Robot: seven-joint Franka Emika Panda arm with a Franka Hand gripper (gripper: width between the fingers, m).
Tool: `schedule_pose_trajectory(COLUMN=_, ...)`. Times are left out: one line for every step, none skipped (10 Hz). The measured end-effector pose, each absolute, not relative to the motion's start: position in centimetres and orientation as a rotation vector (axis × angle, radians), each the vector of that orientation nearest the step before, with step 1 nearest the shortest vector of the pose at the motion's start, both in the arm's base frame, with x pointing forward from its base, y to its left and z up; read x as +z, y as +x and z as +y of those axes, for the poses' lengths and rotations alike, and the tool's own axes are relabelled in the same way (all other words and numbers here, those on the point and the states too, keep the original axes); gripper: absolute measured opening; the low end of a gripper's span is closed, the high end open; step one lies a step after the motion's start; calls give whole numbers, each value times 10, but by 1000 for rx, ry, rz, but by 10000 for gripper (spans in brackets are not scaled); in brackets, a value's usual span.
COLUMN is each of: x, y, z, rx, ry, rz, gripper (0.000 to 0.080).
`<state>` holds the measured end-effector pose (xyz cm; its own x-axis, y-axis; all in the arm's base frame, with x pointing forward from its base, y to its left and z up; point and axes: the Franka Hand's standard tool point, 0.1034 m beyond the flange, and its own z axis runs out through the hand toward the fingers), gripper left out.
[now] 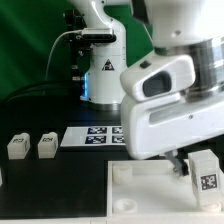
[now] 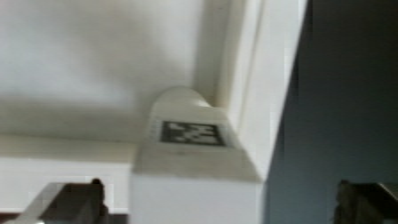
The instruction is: Assemble one leg
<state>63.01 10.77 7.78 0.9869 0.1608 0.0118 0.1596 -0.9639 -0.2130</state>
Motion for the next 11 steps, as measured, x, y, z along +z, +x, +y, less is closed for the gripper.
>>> schedule_pose_trajectory(x=78, y=630, z=109, rx=11, ry=-2916, rz=-240, gripper=621)
schedule_pose_trajectory(x=78, y=630, z=109, rx=11, ry=-2916, rz=-240, gripper=621)
schedule_pose_trajectory(x=77, y=630, z=109, rx=12, ry=-2916, rz=-240, gripper=447)
schedule_pose_trajectory(x=77, y=629, z=109, rx=12, ry=-2916, rz=-240, gripper=447)
schedule_pose_trajectory(x=77, y=629, z=108, rx=14, ry=-2918, rz=-221, gripper=290)
schedule_pose_trajectory(x=77, y=629, z=108, rx=19, ry=-2921, rz=-175, gripper=291)
schedule_pose_trajectory(x=77, y=629, z=108, rx=20, ry=-2922, rz=-169, gripper=291)
schedule_pose_trajectory(x=77, y=630, z=108, rx=33, ry=-2925, rz=-34, gripper=291)
schedule_pose_trajectory(x=78, y=631, z=109, rx=55, ry=-2921, rz=197, gripper=291)
schedule_pose_trajectory(x=79, y=631, z=109, rx=82, ry=-2895, rz=483, gripper=291)
schedule_pose_trajectory(x=78, y=631, z=108, rx=117, ry=-2819, rz=767, gripper=291)
